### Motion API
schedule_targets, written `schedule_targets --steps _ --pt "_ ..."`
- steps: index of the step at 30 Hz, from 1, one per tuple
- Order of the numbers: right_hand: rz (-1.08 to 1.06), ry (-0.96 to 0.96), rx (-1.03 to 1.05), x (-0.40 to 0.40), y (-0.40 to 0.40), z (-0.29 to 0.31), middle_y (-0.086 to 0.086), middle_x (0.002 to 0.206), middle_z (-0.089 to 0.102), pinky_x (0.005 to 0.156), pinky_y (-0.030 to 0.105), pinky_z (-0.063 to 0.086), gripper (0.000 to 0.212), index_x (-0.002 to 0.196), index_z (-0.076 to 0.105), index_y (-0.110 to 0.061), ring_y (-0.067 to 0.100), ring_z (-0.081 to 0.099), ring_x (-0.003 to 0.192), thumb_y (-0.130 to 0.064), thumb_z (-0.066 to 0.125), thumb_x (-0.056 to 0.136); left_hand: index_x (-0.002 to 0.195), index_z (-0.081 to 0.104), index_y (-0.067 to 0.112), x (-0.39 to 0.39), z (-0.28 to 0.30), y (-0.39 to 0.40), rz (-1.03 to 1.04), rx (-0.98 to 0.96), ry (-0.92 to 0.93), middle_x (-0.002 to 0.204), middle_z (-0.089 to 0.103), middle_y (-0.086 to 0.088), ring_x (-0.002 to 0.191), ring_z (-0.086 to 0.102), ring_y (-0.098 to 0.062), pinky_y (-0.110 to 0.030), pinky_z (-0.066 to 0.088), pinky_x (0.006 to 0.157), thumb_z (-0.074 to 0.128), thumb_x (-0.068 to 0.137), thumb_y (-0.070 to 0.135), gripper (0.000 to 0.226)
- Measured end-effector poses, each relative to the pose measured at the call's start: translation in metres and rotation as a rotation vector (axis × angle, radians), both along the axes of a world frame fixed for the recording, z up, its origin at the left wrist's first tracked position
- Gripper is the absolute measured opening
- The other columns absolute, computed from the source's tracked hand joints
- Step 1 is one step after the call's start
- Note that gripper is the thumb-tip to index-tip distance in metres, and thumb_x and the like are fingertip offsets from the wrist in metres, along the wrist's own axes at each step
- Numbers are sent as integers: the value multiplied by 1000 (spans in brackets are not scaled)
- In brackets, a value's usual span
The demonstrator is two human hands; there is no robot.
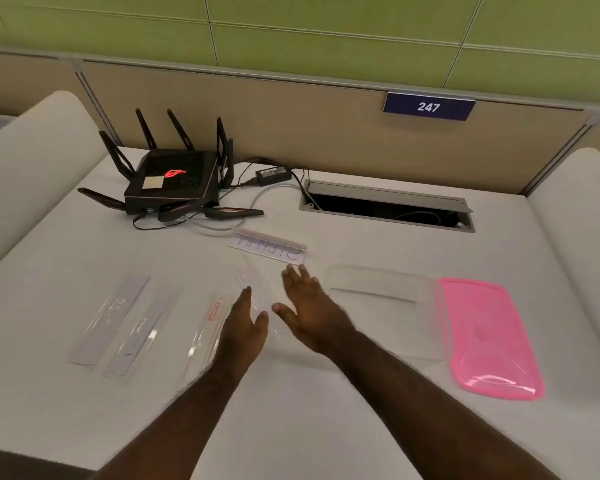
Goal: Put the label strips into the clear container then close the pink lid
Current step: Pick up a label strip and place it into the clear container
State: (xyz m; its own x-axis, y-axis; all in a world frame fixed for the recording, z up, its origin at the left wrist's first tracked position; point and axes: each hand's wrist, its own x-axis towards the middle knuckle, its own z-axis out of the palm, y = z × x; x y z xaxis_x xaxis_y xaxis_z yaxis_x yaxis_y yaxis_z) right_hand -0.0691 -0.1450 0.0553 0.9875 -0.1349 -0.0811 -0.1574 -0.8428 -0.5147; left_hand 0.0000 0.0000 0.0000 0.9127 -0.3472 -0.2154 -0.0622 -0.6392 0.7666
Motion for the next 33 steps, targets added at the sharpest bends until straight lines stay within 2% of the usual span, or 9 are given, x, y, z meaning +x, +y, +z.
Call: schedule_targets --steps 3,5,8,12,18,21,25,29,33 --pt "21 268 181 22 15 -7 8 164 -1 120 33 1 64 154 2 -10 22 -3 150 -33 34 103 144 39 13 5 -3 -3 143 -295 338 148 45 -12 132 46 -30 -49 38 111 50 98 15 47" --pt "-42 405 326 33 21 -9 11 163 7 121 35 11 66 154 6 -8 26 9 150 -25 41 100 134 48 10 3 -4 -7 262 -454 550 135 55 -12 120 56 -29 -44 45 105 51 98 13 37" --pt "-129 482 386 39 20 -9 14 161 19 117 36 22 70 153 11 -6 30 22 147 -26 47 97 123 56 12 0 -1 -12 294 -516 731 117 67 -14 110 63 -29 -42 50 100 53 97 16 26" --pt "-160 528 408 43 24 -12 14 161 19 117 36 17 58 153 14 -6 29 20 147 -19 37 101 116 63 9 -1 -8 -21 272 -438 714 110 70 -12 105 66 -25 -39 56 90 51 97 19 25" --pt "-138 492 437 41 29 -10 11 159 26 117 37 20 51 151 24 -9 27 25 146 -20 29 102 118 59 0 0 -11 -29 65 -21 394 105 66 -13 101 65 -26 -33 53 88 49 98 15 27" --pt "-119 437 496 37 27 -1 11 155 36 115 35 25 47 147 35 -9 26 33 142 -18 30 102 104 62 2 -3 -1 -18 172 -204 387 96 68 -13 92 68 -30 -39 58 79 56 93 11 16" --pt "-66 323 547 33 15 13 12 151 42 115 38 31 48 143 43 -9 27 39 138 -1 40 95 109 65 8 -3 33 2 257 -490 513 98 71 -14 88 69 -29 -37 58 75 62 90 7 19" --pt "59 187 334 30 -4 25 3 159 27 119 35 23 77 146 38 -18 20 22 147 15 50 78 118 59 9 8 72 23 182 -531 482 101 73 -15 78 69 -28 -29 60 67 55 92 0 27" --pt "122 50 61 32 -20 37 -9 163 11 117 47 24 86 149 26 -34 15 3 150 12 55 82 118 62 11 21 110 39 22 -548 482 100 76 -10 67 69 -17 -23 58 60 54 93 3 27"
